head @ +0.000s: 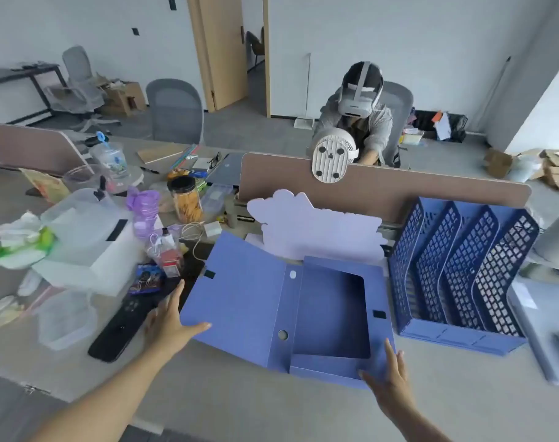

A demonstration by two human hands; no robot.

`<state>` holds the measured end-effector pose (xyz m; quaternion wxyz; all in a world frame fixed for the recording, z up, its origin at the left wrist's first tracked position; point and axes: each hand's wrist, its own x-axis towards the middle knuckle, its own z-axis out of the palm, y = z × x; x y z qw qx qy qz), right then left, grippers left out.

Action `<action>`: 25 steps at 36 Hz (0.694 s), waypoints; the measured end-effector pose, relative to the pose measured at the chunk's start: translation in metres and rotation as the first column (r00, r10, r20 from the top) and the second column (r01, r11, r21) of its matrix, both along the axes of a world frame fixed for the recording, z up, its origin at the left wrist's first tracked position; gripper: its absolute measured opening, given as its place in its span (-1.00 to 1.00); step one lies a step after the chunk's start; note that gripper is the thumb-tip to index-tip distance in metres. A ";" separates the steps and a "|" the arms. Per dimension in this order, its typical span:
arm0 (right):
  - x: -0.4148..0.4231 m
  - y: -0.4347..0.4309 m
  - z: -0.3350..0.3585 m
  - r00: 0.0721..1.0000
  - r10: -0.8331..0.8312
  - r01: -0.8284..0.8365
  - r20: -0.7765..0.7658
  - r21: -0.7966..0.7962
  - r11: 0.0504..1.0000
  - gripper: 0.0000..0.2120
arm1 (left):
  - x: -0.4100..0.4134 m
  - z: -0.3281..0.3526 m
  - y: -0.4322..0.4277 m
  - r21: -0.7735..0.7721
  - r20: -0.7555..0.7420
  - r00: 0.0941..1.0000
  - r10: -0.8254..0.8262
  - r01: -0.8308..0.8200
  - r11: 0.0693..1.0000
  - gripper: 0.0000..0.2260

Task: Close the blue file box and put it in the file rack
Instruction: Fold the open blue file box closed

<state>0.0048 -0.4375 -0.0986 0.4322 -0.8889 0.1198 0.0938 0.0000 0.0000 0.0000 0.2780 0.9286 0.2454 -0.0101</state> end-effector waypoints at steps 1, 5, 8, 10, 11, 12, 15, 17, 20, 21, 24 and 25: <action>0.000 0.001 -0.002 1.000 -0.021 0.021 0.002 0.023 1.000 -0.11 | -0.001 -0.002 0.002 -0.067 -0.011 1.000 0.015 -0.015 0.998 0.01; -0.001 0.002 0.000 0.998 -0.043 0.044 -0.053 0.013 0.999 -0.08 | -0.007 -0.007 0.007 -0.346 0.007 0.999 0.042 -0.037 0.937 -0.18; -0.002 0.004 0.000 0.998 -0.037 0.037 -0.055 0.004 0.999 -0.08 | -0.008 -0.001 0.002 -0.367 0.124 0.991 0.048 0.001 0.930 -0.28; -0.004 0.004 -0.001 0.998 -0.033 0.033 -0.050 0.006 0.999 -0.09 | -0.009 0.005 -0.005 -0.398 0.199 0.979 0.049 0.035 0.917 -0.30; -0.005 0.005 -0.001 0.998 -0.030 0.030 -0.047 0.007 1.000 -0.09 | -0.009 0.008 -0.009 -0.416 0.229 0.973 0.043 0.058 0.907 -0.31; -0.007 0.005 -0.002 0.999 -0.025 0.025 -0.042 0.007 1.000 -0.10 | -0.010 0.013 -0.014 -0.444 0.257 0.966 0.038 0.083 0.892 -0.34; -0.011 0.006 -0.003 0.999 -0.016 0.017 -0.047 0.013 1.000 -0.13 | -0.008 0.024 -0.027 -0.492 0.313 0.950 0.007 0.155 0.857 -0.43; -0.014 0.008 -0.003 0.999 -0.010 0.011 -0.043 0.024 1.000 -0.14 | -0.003 0.033 -0.037 -0.510 0.342 0.939 -0.027 0.210 0.834 -0.46; -0.019 0.007 -0.002 0.999 -0.001 0.003 -0.035 0.046 0.999 -0.14 | 0.003 0.047 -0.056 -0.542 0.373 0.924 -0.086 0.292 0.788 -0.47; -0.020 0.007 -0.002 0.999 0.003 -0.001 -0.042 0.047 0.999 -0.15 | 0.004 0.052 -0.064 -0.545 0.377 0.919 -0.114 0.320 0.775 -0.47; -0.023 0.003 0.002 0.998 0.034 -0.031 -0.055 0.054 0.998 -0.17 | 0.005 0.059 -0.088 -0.539 0.390 0.898 -0.204 0.402 0.740 -0.47; -0.024 0.001 0.005 0.997 0.043 -0.039 -0.068 0.058 0.998 -0.18 | 0.005 0.059 -0.096 -0.529 0.388 0.891 -0.235 0.425 0.735 -0.48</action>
